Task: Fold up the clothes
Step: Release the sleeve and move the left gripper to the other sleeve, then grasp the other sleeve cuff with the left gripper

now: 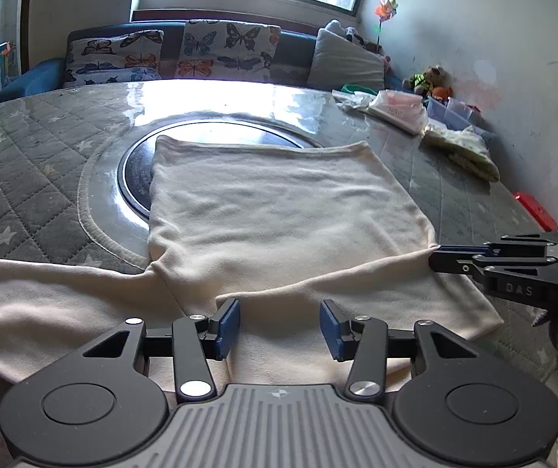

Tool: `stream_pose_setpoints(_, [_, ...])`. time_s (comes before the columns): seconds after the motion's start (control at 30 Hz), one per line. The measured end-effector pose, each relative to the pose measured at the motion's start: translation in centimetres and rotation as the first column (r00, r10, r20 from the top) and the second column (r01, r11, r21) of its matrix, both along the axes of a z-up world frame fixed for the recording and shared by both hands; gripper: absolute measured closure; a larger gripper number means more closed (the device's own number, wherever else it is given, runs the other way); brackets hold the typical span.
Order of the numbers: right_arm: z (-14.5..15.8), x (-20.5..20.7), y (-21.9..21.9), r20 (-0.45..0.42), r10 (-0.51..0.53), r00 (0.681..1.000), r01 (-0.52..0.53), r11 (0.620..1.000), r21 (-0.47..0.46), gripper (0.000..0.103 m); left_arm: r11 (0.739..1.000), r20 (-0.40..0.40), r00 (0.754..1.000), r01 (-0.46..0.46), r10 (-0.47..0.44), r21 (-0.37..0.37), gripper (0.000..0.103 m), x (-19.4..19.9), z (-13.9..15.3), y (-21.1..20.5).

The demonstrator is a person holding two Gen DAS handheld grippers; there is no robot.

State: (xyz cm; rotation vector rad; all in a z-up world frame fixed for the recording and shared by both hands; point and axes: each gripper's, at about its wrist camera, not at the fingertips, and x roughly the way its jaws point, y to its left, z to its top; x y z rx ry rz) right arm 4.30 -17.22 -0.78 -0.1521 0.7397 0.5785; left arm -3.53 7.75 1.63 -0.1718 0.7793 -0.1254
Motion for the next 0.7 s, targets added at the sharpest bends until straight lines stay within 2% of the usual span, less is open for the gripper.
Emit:
stream_pose_setpoints(0.17, [-0.5, 0.0, 0.1, -0.012, -0.001, 1.0, 0.001, 1.0, -0.018, 0.092, 1.0, 0.003, 1.0, -0.019, 0.019, -0.005, 0.055, -0.1, -0.2, 0.4])
stream_pose_setpoints(0.33, [0.3, -0.6, 0.6, 0.001, 0.009, 1.0, -0.009, 1.0, -0.004, 0.09, 0.997, 0.037, 0.996, -0.08, 0.08, 0.002, 0.052, -1.6, 0.9, 2.4])
stream_pose_setpoints(0.4, [0.6, -1.1, 1.3, 0.003, 0.036, 0.999, -0.036, 0.999, -0.002, 0.085, 0.992, 0.044, 0.991, -0.129, 0.129, 0.008, 0.048, -2.3, 1.3, 3.7])
stream_pose_setpoints(0.43, [0.6, -1.5, 2.0, 0.002, 0.06, 0.998, -0.06, 0.998, -0.001, 0.079, 0.987, 0.047, 0.986, -0.159, 0.158, 0.013, 0.046, -2.7, 1.4, 4.4])
stream_pose_setpoints(0.57, [0.6, -3.0, 4.6, 0.004, 0.152, 0.988, -0.152, 0.988, -0.004, 0.071, 0.959, 0.062, 0.959, -0.28, 0.277, 0.042, 0.04, -4.3, 1.8, 7.6])
stream_pose_setpoints(0.63, [0.6, -3.7, 5.9, 0.007, 0.195, 0.981, -0.195, 0.981, -0.003, 0.065, 0.935, 0.07, 0.936, -0.348, 0.344, 0.06, 0.038, -5.2, 1.9, 9.5])
stream_pose_setpoints(0.7, [0.7, -4.3, 7.2, 0.016, 0.234, 0.972, -0.234, 0.972, -0.006, 0.065, 0.904, 0.08, 0.907, -0.42, 0.414, 0.078, 0.036, -6.1, 2.0, 11.4])
